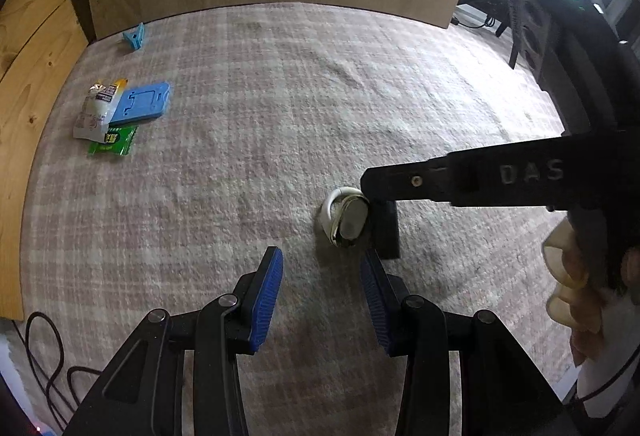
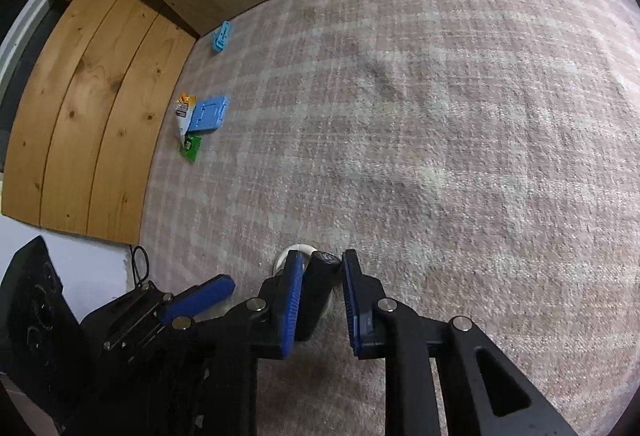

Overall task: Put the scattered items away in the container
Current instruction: 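Move both tools back to the white earphone and black cylinder, then grasp the black cylinder with the right tool while the left tool grasps the white earphone, then carry the earphone and black cylinder to the black box with both tools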

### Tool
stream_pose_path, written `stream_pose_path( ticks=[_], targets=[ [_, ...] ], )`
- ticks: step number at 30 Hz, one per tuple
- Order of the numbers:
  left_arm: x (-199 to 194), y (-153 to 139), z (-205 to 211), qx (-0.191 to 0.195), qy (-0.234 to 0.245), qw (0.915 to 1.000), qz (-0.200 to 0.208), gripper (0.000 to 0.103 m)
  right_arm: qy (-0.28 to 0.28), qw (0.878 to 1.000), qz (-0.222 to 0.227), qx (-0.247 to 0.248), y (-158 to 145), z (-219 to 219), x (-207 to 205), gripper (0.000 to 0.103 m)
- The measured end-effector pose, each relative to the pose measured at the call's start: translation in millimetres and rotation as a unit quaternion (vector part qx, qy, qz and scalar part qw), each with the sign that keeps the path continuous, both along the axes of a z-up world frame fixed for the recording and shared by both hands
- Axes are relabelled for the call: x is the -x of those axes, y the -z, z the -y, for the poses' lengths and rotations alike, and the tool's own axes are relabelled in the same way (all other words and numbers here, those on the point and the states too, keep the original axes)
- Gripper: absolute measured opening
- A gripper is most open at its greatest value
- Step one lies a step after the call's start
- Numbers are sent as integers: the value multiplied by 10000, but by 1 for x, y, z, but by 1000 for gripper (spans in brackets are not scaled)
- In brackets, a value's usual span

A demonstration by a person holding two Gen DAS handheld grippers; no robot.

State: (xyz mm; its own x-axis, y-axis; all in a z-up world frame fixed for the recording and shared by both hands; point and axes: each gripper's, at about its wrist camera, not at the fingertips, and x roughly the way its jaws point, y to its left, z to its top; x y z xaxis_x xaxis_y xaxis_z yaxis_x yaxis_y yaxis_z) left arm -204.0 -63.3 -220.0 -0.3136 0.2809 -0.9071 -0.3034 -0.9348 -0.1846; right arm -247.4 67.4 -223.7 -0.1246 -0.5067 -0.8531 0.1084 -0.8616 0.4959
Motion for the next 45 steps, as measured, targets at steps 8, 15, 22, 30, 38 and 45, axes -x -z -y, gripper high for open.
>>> stream_pose_path(
  ticks=[8,15,22,30,38,45],
  targets=[
    [16,4,-13,57,160,9999,-27,44,173,9995,-178,195,-19,-24,-2,15],
    [23,8,-35,37,391,9992,37,44,327,9994,-139,-30,-17,-58,-11,15],
    [24,13,-49,228,351,9991,41,36,354,9984,-216,-396,-19,-75,-13,15],
    [19,13,-50,339,191,9992,-67,35,146,9958,-205,-876,-12,-69,-22,34],
    [9,14,-38,273,-127,9995,-6,35,-219,9895,-619,-1288,-6,-60,-28,22],
    [-13,-1,-31,145,-270,9995,-41,35,-142,9931,-604,-996,-9,-82,-48,15]
  ],
)
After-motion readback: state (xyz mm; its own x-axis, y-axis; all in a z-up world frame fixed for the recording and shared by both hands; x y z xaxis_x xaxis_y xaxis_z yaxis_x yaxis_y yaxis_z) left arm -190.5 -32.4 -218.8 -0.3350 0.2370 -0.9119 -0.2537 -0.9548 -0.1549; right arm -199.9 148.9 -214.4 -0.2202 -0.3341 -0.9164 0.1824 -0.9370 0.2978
